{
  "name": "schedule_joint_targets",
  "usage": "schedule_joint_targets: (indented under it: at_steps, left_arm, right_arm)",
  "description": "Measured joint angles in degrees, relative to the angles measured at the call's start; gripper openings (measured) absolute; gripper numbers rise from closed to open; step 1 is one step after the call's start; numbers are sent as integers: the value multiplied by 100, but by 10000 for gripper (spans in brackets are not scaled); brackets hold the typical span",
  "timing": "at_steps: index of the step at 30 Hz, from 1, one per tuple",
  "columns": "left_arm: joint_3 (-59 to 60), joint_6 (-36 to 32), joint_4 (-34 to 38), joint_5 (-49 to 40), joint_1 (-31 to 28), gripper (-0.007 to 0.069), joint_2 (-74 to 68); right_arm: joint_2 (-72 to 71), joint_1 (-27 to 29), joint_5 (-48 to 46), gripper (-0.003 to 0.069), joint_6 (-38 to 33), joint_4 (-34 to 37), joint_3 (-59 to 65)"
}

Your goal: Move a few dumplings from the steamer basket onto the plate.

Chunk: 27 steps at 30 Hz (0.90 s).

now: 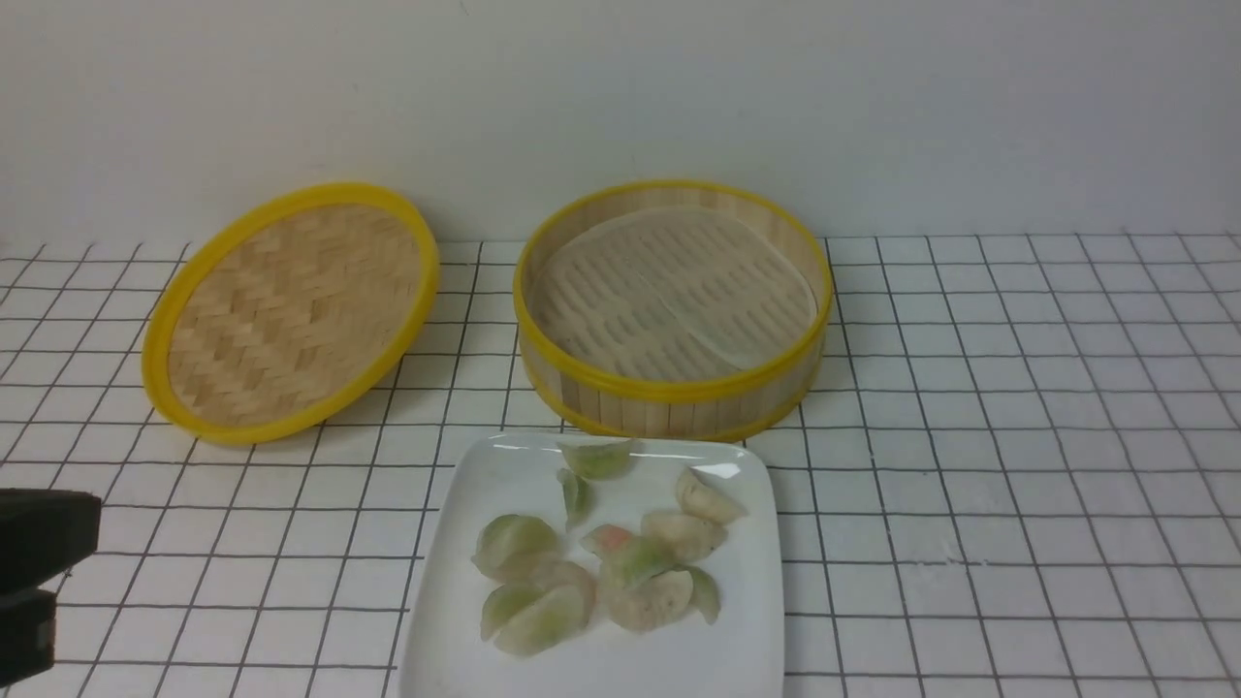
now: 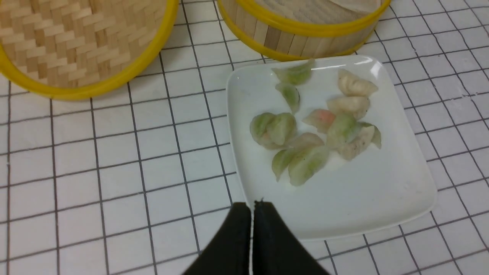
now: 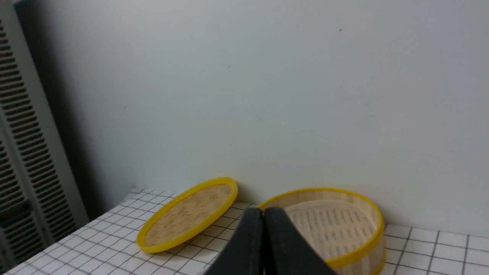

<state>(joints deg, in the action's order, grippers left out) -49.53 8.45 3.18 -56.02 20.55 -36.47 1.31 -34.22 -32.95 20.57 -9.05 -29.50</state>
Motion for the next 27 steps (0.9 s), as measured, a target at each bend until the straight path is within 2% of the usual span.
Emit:
schedule_joint_targets:
  at_steps: [4,12,19,27]
  left_arm:
    - [338,7,17,749,-6,-6,475]
    - [1438,49,91,1744,-6,-6,2268]
    - [2100,48,96,1758,-6,-6,3098]
    - [2260,48,96,1573,-6,-6,3132]
  right_arm:
    - [-214,0,-7,-11,861,-754,422]
    - [-234,0,28,-11,1093,-1104,428]
    - [-234,0,28,-11,1097,-1145,428]
    - [-234,0,28,-11,1097,-1149,428]
